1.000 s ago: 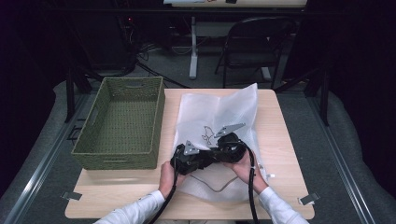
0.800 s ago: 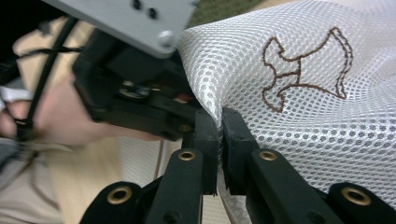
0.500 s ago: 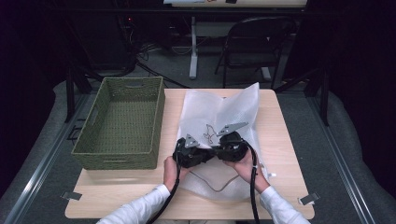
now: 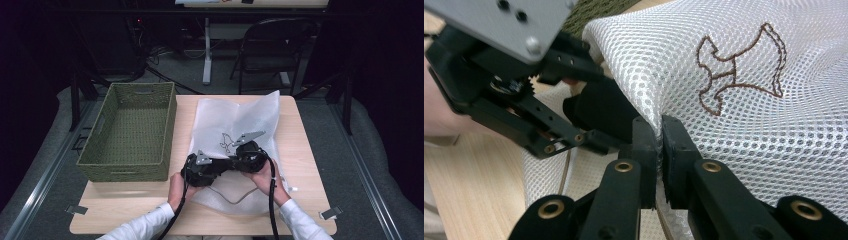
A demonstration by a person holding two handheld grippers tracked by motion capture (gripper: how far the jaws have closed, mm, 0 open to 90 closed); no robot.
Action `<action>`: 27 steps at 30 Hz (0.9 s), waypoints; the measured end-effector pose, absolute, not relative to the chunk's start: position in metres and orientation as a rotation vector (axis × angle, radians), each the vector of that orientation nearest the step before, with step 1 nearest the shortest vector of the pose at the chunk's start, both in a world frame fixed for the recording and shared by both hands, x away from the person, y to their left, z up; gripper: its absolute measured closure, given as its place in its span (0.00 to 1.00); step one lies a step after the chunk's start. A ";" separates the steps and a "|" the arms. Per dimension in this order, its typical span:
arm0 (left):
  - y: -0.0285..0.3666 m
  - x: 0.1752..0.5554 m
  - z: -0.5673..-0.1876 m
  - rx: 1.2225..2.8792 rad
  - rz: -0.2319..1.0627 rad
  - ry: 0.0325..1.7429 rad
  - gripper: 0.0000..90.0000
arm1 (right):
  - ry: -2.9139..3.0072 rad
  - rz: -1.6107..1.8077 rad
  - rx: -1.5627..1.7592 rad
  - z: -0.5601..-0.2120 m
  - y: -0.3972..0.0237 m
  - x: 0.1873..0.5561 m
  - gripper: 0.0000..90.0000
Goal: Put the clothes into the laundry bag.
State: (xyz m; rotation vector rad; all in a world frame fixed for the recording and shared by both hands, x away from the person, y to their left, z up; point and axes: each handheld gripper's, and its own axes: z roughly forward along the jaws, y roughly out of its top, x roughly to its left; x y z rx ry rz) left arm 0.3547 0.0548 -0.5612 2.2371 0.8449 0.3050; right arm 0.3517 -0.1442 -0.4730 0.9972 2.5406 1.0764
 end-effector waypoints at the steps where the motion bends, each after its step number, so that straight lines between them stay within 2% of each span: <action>1: 0.053 0.356 -0.564 2.236 0.318 0.855 0.71 | 2.540 1.077 0.996 -0.473 -0.144 0.352 0.96; 3: 0.052 0.359 -0.569 2.228 0.325 0.857 0.86 | 2.540 1.082 0.999 -0.472 -0.145 0.351 0.96; 4: 0.051 0.359 -0.571 2.213 0.330 0.869 0.91 | 2.540 1.083 1.001 -0.472 -0.144 0.351 0.96; 10: 0.052 0.370 -0.558 2.109 0.383 0.938 0.93 | 2.552 1.136 0.973 -0.465 -0.145 0.347 0.96; 13: 0.053 0.377 -0.559 2.112 0.395 0.960 0.92 | 2.551 1.142 0.975 -0.464 -0.148 0.347 0.96; 15: 0.055 0.378 -0.562 2.145 0.378 0.954 0.88 | 2.558 1.126 0.990 -0.469 -0.150 0.348 0.96; 17: 0.057 0.377 -0.561 2.162 0.362 0.932 0.75 | 2.564 1.111 1.004 -0.472 -0.150 0.350 0.96; 20: 0.061 0.372 -0.556 2.181 0.330 0.897 0.63 | 2.559 1.107 0.998 -0.472 -0.151 0.351 0.95; 24: 0.069 0.362 -0.549 2.210 0.253 0.862 0.54 | 2.562 1.092 1.010 -0.472 -0.154 0.352 0.94; 27: 0.077 0.356 -0.542 2.217 0.229 0.842 0.53 | 2.571 1.084 1.025 -0.472 -0.158 0.353 0.94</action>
